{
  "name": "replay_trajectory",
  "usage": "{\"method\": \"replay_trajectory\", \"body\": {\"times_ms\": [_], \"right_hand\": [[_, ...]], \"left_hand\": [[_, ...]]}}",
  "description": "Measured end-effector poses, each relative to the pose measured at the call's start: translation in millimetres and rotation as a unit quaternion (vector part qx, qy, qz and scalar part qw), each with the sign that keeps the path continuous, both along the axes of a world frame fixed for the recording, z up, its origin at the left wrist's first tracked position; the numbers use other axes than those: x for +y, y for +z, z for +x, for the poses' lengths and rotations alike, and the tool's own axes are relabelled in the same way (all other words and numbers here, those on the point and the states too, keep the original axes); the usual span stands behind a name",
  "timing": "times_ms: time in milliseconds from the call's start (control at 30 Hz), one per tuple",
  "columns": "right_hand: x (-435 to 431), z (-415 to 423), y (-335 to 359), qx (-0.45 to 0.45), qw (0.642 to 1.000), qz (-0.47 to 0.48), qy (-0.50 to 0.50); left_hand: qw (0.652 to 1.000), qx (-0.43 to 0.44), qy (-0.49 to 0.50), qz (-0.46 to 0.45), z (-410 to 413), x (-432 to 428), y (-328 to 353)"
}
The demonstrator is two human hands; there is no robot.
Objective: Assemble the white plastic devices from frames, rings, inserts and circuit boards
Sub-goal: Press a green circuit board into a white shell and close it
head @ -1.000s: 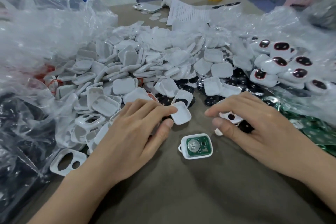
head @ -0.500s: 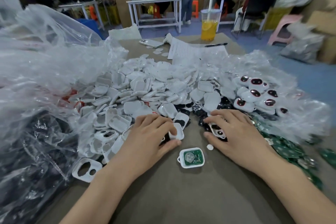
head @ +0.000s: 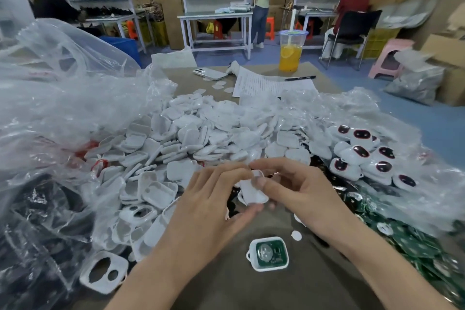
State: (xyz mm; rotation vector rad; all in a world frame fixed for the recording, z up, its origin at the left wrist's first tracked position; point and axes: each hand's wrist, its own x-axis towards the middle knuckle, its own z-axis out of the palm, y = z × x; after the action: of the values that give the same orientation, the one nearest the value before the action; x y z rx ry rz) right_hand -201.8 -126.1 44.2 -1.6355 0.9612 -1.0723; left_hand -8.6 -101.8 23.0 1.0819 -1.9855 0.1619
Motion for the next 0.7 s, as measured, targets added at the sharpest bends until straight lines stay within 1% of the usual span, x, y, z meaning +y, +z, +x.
{"method": "replay_trajectory", "body": {"times_ms": [100,233,467,567,633,700], "right_hand": [[0.8,-2.8,-6.1,-0.005,1.000,0.009,-0.014],[2.9,-2.0,-3.6,-0.038,0.999,0.024,-0.012],[8.4,0.5,0.8,-0.049,0.998,0.036,-0.011],[9.6,2.2,0.6,-0.072,0.997,0.038,0.004],[10.6,3.4,-0.1,-0.085,0.995,0.042,0.025],[11.6,4.5,0.8,-0.082,0.995,0.050,0.037]], "left_hand": [[0.999,0.021,0.003,0.028,-2.2,2.7,0.0],[0.997,0.035,0.005,0.075,-2.0,4.1,3.7],[0.994,0.060,-0.012,0.092,-0.8,7.4,6.4],[0.996,0.057,-0.012,0.073,0.8,8.9,7.1],[0.994,0.079,-0.006,0.081,1.4,9.8,6.9],[0.983,0.140,0.000,0.115,1.5,10.3,7.2]]}}
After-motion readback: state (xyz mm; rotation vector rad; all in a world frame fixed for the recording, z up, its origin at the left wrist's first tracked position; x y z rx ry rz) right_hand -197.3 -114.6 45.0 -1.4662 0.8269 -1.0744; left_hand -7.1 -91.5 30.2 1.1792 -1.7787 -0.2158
